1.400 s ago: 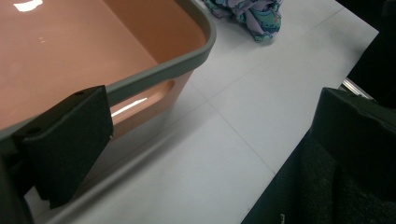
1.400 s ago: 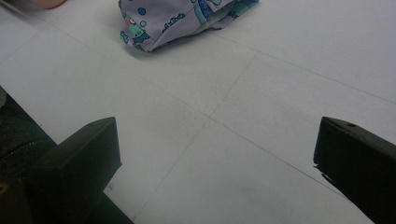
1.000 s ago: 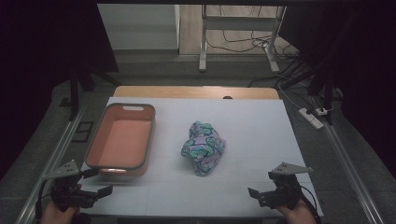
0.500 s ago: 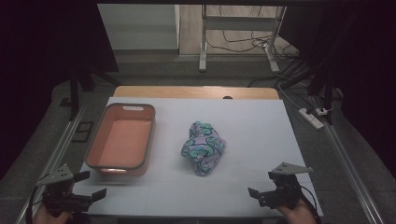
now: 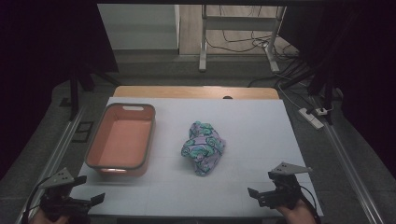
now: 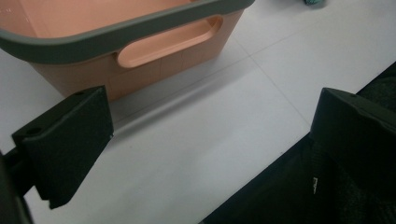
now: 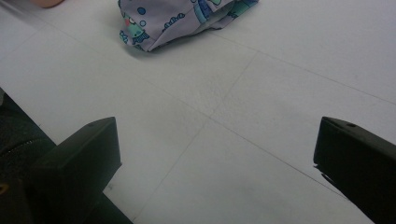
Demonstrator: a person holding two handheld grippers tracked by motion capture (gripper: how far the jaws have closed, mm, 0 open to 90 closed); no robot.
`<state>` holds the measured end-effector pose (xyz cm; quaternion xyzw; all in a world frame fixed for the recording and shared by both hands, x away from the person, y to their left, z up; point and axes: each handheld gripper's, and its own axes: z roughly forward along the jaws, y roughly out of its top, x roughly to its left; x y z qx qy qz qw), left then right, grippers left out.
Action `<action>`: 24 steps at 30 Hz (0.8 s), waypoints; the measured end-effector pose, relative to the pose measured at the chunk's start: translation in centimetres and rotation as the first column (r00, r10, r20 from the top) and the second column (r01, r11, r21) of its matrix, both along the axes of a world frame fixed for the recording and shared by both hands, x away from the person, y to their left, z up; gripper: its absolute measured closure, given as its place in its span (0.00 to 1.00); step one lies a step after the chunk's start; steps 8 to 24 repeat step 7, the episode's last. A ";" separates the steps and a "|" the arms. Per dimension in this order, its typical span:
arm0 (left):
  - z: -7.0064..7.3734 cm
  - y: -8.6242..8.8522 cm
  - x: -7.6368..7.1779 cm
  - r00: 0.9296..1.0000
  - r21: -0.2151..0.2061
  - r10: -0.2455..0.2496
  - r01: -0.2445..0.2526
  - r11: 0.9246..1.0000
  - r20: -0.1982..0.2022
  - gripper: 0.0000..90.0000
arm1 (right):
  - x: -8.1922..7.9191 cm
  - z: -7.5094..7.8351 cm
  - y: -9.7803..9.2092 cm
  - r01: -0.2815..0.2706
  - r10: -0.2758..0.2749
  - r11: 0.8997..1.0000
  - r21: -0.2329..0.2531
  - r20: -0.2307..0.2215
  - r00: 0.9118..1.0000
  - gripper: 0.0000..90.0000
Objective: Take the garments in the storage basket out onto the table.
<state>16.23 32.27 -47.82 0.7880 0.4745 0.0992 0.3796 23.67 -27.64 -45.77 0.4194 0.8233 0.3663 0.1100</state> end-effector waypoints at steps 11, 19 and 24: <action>0.0 0.2 0.2 1.000 -0.032 -0.006 0.006 0.999 -0.009 0.00 | -0.1 0.0 0.0 -0.010 0.010 1.000 -0.001 0.007 1.000 0.01; 0.0 0.2 0.2 1.000 -0.032 -0.006 0.006 0.999 -0.009 0.00 | -0.1 0.0 0.0 -0.010 0.010 1.000 -0.001 0.007 1.000 0.01; 0.0 0.2 0.2 1.000 -0.032 -0.006 0.006 0.999 -0.009 0.00 | -0.1 0.0 0.0 -0.010 0.010 1.000 -0.001 0.007 1.000 0.01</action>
